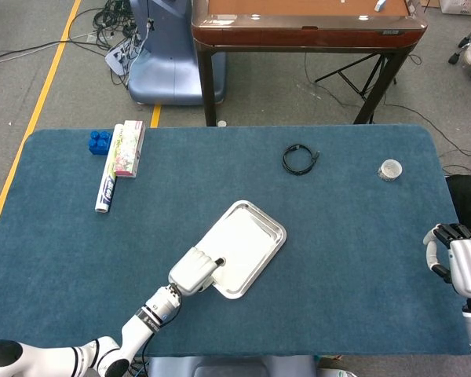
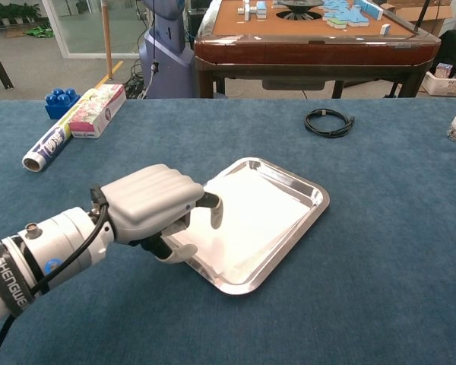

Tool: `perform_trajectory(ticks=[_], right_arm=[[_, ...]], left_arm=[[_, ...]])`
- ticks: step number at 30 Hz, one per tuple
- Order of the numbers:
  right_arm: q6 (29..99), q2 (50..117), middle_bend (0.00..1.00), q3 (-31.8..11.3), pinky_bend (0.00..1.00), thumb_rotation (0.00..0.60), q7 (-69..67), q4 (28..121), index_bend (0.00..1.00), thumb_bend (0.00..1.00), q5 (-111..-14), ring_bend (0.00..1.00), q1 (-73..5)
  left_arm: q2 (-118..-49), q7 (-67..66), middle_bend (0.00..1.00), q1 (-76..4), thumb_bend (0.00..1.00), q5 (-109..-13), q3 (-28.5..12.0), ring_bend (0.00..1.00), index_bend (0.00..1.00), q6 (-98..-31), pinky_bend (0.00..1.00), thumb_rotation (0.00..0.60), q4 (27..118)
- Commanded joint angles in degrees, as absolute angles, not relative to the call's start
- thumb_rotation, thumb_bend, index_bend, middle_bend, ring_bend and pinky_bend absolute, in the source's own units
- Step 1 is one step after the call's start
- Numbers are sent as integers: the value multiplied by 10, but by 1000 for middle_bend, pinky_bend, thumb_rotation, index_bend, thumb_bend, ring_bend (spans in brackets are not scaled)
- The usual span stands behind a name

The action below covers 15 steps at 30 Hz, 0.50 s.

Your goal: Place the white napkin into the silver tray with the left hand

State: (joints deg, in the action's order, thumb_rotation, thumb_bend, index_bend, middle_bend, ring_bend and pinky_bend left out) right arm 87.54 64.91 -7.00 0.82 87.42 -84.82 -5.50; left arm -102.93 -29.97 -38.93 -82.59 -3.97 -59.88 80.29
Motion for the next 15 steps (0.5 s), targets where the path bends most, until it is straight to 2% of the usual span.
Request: perform_trajectory(ticks=[1, 15], right_arm=[[876, 649, 490, -70, 453, 600, 8, 874, 553, 484, -848, 371, -55], [876, 648, 490, -71, 453, 600, 6, 874, 553, 485, -848, 370, -55]], left_arm=[[-1033, -301, 1000, -391, 322, -825, -41, 1000, 386, -597, 1000, 600, 800], [-1055, -313, 1000, -402, 322, -823, -41, 1000, 385, -589, 1000, 600, 780]])
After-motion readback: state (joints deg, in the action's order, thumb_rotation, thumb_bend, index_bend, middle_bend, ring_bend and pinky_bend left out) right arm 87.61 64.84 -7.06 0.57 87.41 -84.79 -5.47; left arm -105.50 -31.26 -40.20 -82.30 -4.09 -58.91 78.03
